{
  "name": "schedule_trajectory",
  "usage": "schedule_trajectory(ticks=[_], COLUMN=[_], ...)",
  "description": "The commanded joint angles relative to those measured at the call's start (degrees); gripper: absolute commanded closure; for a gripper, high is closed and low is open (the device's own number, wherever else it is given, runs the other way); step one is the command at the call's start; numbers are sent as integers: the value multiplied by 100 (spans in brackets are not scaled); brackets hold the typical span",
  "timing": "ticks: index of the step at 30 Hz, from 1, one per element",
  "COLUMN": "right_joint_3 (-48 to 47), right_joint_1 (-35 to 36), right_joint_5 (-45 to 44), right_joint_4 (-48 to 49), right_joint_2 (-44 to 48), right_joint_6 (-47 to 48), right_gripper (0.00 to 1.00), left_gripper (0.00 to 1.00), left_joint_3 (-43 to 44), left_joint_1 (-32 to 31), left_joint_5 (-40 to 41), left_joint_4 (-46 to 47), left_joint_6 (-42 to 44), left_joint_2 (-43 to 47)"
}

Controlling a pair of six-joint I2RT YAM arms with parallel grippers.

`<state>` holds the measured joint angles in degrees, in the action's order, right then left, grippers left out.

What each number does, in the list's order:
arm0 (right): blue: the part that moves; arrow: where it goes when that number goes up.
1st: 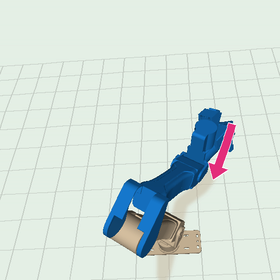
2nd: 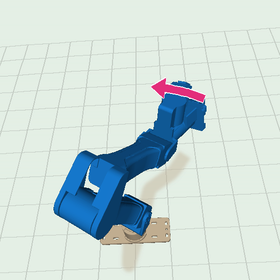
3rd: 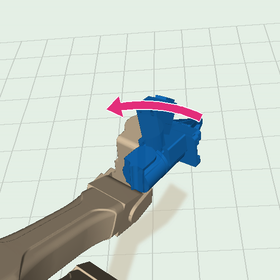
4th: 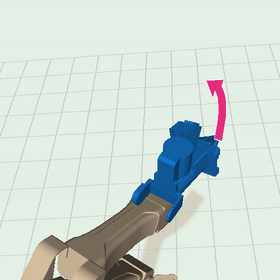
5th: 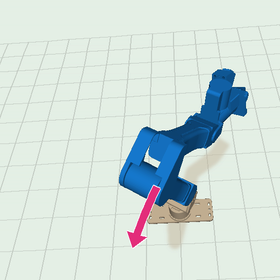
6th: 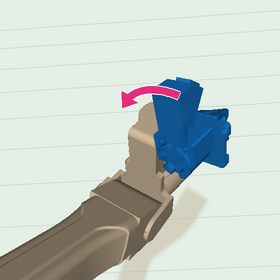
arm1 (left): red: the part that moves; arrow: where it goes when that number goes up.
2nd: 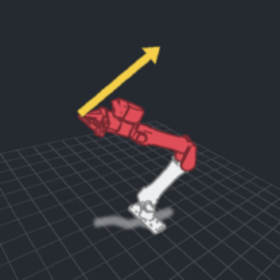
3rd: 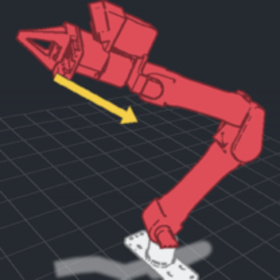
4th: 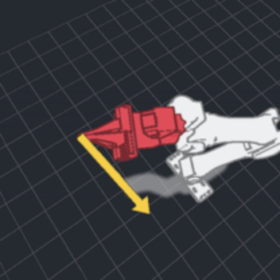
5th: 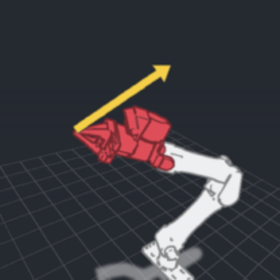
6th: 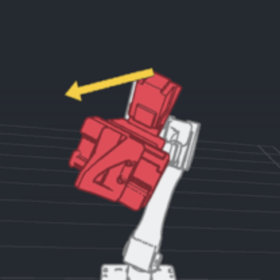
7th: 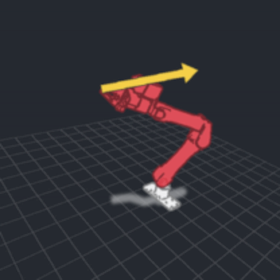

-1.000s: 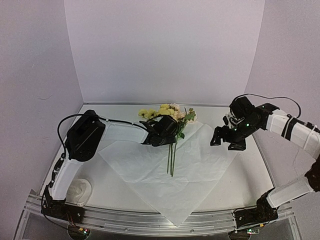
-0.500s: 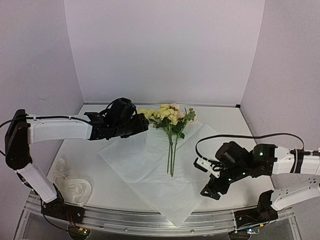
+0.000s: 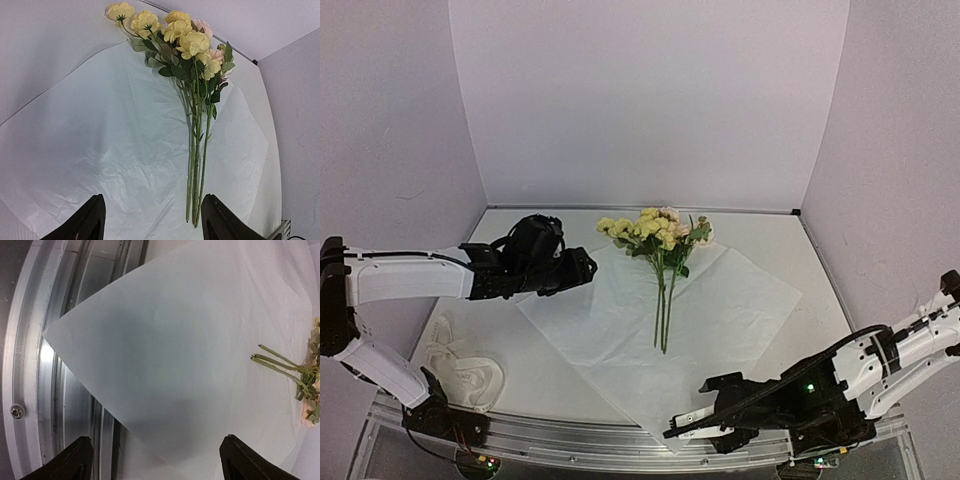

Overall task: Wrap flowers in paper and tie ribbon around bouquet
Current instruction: Pick up the bottom corner of the flattened wrapping paper from the center of the board.

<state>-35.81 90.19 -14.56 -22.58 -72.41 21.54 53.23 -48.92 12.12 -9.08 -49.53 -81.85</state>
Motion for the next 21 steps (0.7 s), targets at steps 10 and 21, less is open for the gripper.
schedule_trajectory(ticks=[10, 21], right_joint_3=[-718, -936], right_joint_1=[837, 1067], right_joint_5=[-697, -657], right_joint_4=[448, 521], right_joint_2=[-998, -1550], right_joint_6=[-616, -1040], right_gripper=[16, 17], left_gripper=[35, 36], left_joint_3=[-182, -149], left_joint_1=[32, 41], left_joint_5=[45, 38], left_joint_4=[39, 38], left_joint_6=[-5, 45], left_joint_2=[343, 255])
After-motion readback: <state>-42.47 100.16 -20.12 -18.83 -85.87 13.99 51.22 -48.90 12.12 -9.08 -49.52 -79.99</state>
